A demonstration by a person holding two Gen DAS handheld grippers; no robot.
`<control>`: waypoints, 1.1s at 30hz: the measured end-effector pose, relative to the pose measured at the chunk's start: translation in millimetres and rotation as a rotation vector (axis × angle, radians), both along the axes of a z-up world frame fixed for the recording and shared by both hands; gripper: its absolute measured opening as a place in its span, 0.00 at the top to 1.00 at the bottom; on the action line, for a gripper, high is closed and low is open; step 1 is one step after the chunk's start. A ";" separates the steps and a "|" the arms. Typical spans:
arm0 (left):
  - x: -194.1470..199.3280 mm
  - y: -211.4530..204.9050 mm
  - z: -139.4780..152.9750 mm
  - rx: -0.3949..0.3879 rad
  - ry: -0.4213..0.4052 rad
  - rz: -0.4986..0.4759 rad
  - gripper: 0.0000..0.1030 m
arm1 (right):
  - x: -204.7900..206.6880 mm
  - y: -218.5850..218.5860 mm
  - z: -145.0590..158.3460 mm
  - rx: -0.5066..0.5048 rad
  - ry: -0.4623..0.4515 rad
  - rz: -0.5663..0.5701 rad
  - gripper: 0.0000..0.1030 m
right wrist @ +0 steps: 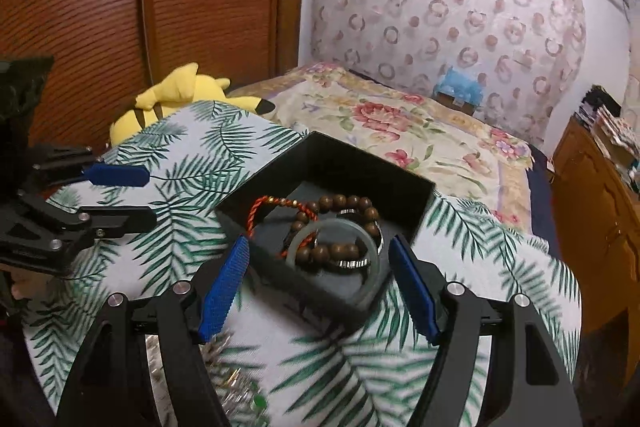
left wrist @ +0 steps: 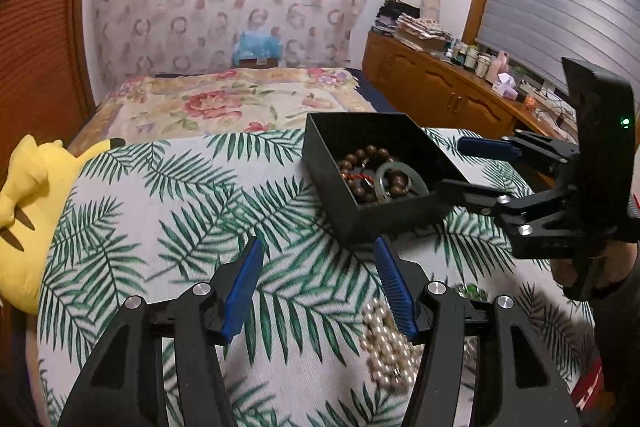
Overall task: Organize jewelry
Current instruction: 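Lower the jade bangle into the black box and open the right tool, then grasp the pearl necklace with the left tool and lift it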
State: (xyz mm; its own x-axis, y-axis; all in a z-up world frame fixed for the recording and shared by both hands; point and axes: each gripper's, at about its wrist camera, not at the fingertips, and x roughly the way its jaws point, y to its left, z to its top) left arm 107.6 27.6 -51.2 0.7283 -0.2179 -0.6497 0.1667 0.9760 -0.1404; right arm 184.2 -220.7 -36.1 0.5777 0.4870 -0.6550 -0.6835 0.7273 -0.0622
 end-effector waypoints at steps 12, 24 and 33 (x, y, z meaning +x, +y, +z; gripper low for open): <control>-44.3 -12.0 -10.9 0.005 0.016 -0.040 0.46 | -67.1 -37.2 -17.2 0.064 0.048 -0.076 0.28; -74.8 -37.4 -13.6 0.070 0.031 -0.088 0.46 | -111.0 -52.0 -44.1 0.098 0.097 -0.125 0.27; -64.1 -51.4 -23.1 0.090 0.066 -0.119 0.54 | -117.6 -58.8 -59.8 0.101 0.141 -0.149 0.27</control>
